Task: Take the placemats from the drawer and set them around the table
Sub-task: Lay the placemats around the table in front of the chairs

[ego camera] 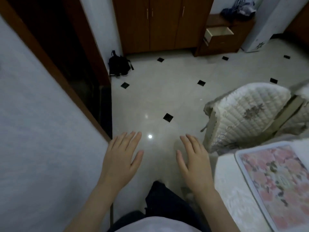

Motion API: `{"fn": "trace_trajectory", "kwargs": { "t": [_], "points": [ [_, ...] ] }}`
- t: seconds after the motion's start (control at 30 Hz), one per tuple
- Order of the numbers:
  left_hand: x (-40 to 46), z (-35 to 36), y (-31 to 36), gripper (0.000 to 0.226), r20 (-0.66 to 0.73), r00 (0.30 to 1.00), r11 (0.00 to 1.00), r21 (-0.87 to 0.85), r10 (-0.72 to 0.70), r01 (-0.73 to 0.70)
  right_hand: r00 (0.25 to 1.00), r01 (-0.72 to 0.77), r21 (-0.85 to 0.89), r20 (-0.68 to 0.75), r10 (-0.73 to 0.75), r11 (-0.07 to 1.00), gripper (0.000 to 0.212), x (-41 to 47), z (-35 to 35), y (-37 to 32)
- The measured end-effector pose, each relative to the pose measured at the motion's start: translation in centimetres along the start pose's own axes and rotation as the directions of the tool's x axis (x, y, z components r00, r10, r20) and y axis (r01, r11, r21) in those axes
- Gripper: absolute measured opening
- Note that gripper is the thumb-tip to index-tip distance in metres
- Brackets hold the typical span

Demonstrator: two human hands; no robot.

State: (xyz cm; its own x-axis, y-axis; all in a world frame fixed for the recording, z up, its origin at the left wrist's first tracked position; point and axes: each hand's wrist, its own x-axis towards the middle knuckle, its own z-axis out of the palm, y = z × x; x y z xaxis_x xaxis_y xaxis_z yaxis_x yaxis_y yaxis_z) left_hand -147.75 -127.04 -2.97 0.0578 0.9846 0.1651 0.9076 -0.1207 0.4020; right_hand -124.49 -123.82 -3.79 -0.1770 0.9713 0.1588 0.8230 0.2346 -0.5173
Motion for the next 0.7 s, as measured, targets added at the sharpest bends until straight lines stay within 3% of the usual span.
{"fn": "trace_trajectory", "kwargs": {
  "t": [0.13,0.4,0.57,0.7],
  "points": [
    [10.1,-1.4,-0.6,0.054,-0.039,0.999,1.0,0.0,-0.007,0.007,0.999,-0.009,0.035,-0.033,0.011,0.999,0.053,9.6,-1.2,1.0],
    [24.8,1.2,-4.8,0.058,0.041,0.999,1.0,-0.013,0.003,-0.003,0.994,-0.087,0.01,-0.067,0.088,0.996,0.054,24.1,0.5,4.1],
    [39.0,3.0,-8.1,0.055,0.05,0.992,0.993,-0.048,0.114,-0.111,0.969,-0.2,-0.02,-0.154,0.195,0.98,0.054,35.2,2.8,6.1],
    [50.6,3.4,-9.2,0.056,0.108,0.964,0.969,-0.069,0.245,-0.239,0.907,-0.329,0.017,-0.271,0.321,0.944,0.053,42.4,2.9,6.8]
  ]
}}
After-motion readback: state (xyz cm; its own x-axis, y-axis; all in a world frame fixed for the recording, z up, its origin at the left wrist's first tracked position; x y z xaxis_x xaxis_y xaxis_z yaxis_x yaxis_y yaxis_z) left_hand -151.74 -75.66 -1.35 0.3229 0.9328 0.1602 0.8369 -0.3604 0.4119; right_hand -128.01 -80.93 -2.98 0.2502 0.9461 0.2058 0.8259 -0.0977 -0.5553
